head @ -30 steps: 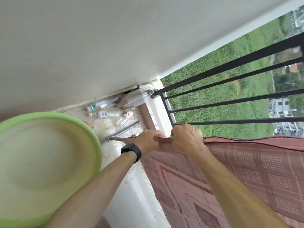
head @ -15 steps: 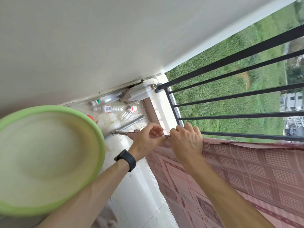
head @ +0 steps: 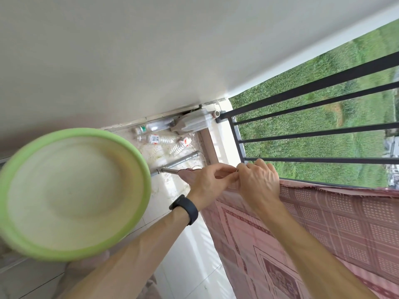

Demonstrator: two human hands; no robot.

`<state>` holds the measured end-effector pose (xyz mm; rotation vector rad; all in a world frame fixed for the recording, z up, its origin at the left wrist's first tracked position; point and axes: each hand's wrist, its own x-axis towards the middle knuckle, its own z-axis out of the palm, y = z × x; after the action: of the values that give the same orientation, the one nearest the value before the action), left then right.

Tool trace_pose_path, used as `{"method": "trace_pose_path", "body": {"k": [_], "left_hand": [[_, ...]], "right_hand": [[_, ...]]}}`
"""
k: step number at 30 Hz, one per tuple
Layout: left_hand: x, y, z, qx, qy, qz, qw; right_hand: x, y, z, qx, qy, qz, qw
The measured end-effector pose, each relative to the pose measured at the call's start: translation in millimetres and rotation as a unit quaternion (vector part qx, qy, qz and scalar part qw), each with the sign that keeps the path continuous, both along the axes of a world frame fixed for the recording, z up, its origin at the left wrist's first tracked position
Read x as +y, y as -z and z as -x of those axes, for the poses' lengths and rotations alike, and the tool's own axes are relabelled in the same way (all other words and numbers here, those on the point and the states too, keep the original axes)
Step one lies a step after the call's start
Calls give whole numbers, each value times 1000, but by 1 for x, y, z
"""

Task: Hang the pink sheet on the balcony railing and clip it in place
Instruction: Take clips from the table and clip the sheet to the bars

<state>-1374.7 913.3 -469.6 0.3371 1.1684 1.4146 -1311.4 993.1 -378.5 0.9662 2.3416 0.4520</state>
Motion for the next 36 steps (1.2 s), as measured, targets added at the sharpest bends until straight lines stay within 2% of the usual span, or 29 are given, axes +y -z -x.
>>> {"method": "trace_pose_path", "body": {"k": [2, 5, 7, 10, 13, 17, 24, 27, 28, 32, 36], "left_hand": [[7, -4, 1, -81, 7, 19, 996], [15, -2, 6, -220, -55, 41, 973], [14, 14, 15, -252, -95, 66, 961], [0, 46, 28, -259, -92, 64, 959], [-15, 60, 34, -258, -93, 86, 958], [-14, 64, 36, -272, -113, 94, 951], [-4, 53, 29, -255, -36, 135, 957], [-6, 51, 28, -264, -41, 141, 953], [-7, 53, 28, -235, -44, 148, 960], [-15, 61, 25, -19, 5, 129, 991], [-18, 61, 27, 56, 61, 90, 993]], "right_hand": [[-1, 0, -2, 15, -13, -10, 1000], [1, 0, -2, 33, -19, -10, 999], [3, -1, -2, 5, 3, -6, 1000], [4, -2, -2, -42, 18, 11, 999], [3, 1, -3, -36, 14, -1, 999], [2, 5, -10, 14, -18, -24, 999], [2, 5, -8, 15, 4, -5, 1000], [2, 6, -10, 16, 12, -7, 1000], [2, 6, -10, 19, 10, -12, 1000], [1, 4, -8, 3, 4, 2, 1000], [2, -1, -7, 7, -6, 39, 999]]}}
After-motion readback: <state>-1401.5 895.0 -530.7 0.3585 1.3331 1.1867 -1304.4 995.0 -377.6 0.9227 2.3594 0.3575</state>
